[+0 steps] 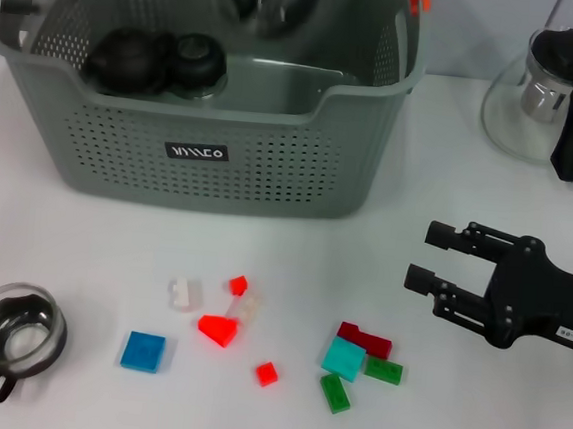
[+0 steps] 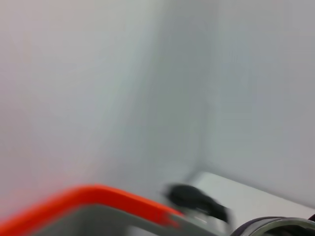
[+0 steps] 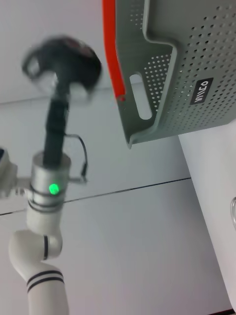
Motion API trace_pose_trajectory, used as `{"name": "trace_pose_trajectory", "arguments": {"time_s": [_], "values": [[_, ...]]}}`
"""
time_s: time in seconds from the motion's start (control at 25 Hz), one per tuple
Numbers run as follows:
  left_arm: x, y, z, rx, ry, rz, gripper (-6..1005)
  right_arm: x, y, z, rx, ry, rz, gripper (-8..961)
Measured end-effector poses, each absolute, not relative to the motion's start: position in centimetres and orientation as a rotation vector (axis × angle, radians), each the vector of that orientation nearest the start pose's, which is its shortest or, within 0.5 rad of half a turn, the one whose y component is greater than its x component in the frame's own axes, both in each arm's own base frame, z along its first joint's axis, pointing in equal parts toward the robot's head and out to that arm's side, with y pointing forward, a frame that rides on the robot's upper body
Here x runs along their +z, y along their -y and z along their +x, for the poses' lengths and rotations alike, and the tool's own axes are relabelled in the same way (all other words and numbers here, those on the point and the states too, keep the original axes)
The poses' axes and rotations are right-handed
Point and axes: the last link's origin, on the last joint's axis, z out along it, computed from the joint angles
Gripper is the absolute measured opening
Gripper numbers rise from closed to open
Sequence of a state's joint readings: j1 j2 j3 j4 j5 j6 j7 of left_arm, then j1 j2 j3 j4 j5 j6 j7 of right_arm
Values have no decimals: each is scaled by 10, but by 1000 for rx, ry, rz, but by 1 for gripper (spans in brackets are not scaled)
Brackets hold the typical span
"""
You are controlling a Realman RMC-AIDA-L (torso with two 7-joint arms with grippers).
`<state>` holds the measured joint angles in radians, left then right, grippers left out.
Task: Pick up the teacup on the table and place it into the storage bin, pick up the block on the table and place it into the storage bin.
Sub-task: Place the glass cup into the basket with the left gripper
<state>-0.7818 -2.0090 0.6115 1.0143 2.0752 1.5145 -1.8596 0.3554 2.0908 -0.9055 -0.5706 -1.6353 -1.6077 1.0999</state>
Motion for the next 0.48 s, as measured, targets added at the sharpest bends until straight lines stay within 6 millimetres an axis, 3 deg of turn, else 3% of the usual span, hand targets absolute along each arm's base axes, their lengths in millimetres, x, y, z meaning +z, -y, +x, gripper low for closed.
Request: {"name": "trace_pose_trajectory", "arguments": {"time_s": [0.28, 0.48], "values": [[93, -466, -153, -352, 592, -2383, 45, -17, -284, 268, 983, -435, -2634, 625], [63, -484, -158, -26, 492, -2293, 45, -17, -286, 266, 984, -426, -2636, 626]]}}
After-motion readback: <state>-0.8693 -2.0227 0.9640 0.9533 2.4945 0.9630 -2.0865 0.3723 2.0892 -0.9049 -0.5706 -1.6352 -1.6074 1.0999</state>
